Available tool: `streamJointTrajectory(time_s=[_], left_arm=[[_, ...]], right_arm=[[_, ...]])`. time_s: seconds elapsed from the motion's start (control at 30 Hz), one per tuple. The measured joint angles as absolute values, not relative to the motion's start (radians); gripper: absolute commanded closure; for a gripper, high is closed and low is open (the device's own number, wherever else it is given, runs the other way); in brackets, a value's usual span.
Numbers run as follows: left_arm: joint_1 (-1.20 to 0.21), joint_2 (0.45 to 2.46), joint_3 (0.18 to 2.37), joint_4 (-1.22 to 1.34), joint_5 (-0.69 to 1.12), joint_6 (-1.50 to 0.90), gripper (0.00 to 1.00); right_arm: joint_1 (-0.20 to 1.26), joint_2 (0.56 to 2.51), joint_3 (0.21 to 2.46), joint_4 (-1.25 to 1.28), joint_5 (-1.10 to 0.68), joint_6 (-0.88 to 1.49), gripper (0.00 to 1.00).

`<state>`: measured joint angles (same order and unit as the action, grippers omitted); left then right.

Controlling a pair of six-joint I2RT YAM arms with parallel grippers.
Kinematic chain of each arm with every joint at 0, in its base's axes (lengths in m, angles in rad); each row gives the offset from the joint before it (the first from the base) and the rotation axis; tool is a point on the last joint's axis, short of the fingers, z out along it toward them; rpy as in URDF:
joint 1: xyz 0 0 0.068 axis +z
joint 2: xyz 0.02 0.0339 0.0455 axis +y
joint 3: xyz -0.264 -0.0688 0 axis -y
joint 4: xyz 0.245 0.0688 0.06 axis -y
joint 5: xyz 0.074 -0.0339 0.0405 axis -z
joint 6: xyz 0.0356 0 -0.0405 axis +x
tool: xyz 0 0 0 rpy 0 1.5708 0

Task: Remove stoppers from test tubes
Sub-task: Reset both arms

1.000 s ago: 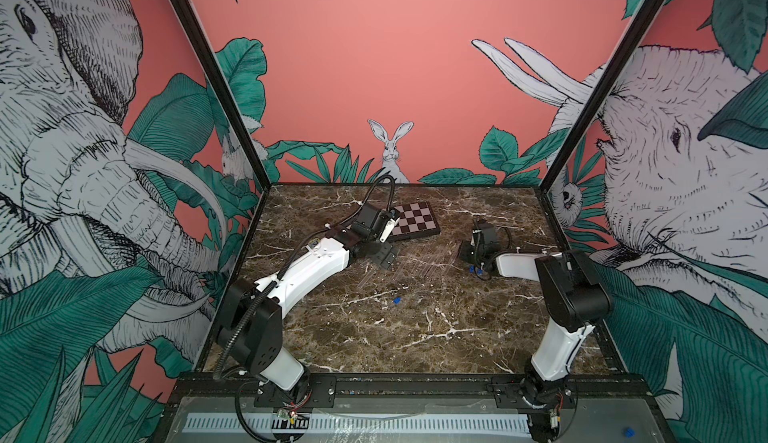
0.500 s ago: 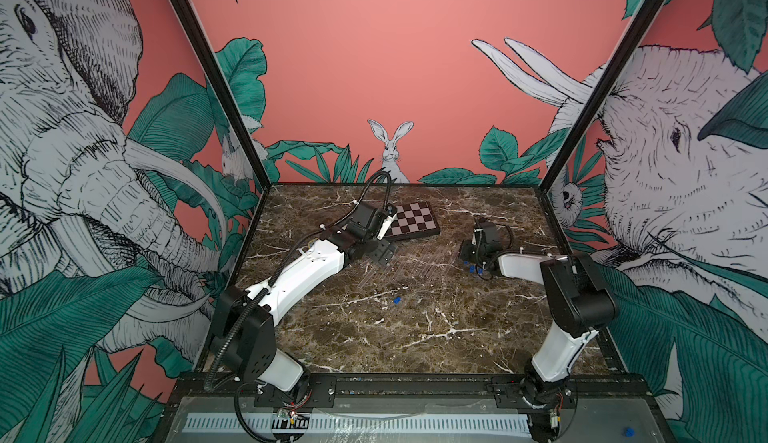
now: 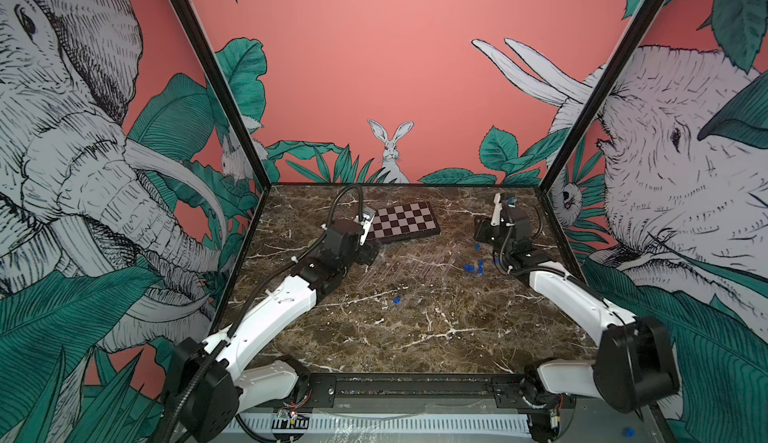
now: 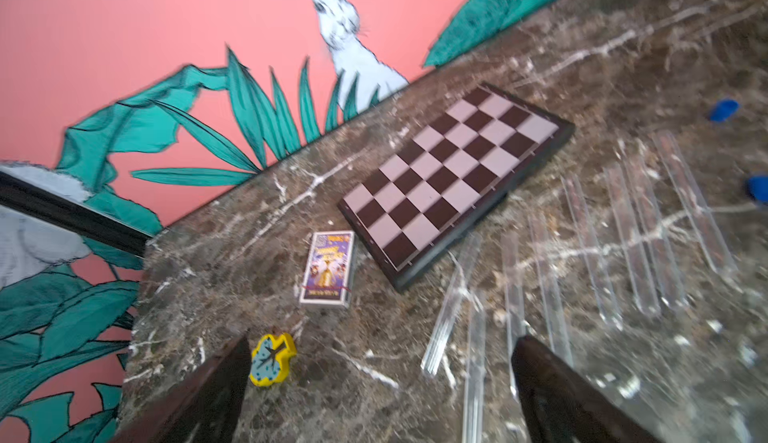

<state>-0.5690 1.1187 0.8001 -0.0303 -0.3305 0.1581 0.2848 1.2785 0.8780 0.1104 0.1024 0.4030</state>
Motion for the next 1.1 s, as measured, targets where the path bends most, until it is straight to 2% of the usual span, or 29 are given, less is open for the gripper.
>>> streamJointTrajectory(time_s=[0.1, 0.2, 0.4, 0.63, 0.83, 1.07, 1.1], left_arm=[[-0.471, 1.058, 0.627, 0.180, -0.348, 0.158, 0.01], [-0.376, 1.065, 0.519, 0.320, -0.364, 0.150, 0.01], [-0.278, 1.111, 0.437, 0.483, -0.428, 0.121, 0.01], [-0.194, 1.208, 0.319, 0.668, -0.471, 0.096, 0.01], [-0.142, 1.425, 0.279, 0.873, -0.453, 0.095, 0.01], [-0.123, 1.562, 0.330, 0.965, -0.346, 0.109, 0.01], [-0.118, 1.566, 0.338, 0.951, -0.331, 0.109, 0.01]], right_arm=[[0.226, 1.211, 0.816, 0.176, 0.186, 0.335, 0.64], [0.157, 1.181, 0.658, 0.303, 0.286, 0.260, 0.59], [0.138, 1.291, 0.548, 0.350, 0.458, 0.132, 0.53], [0.137, 1.450, 0.442, 0.612, 0.518, 0.060, 0.49], [0.130, 1.500, 0.407, 0.696, 0.492, 0.035, 0.44], [0.078, 1.516, 0.396, 0.797, 0.396, 0.037, 0.29], [0.071, 1.524, 0.393, 0.809, 0.387, 0.038, 0.17]])
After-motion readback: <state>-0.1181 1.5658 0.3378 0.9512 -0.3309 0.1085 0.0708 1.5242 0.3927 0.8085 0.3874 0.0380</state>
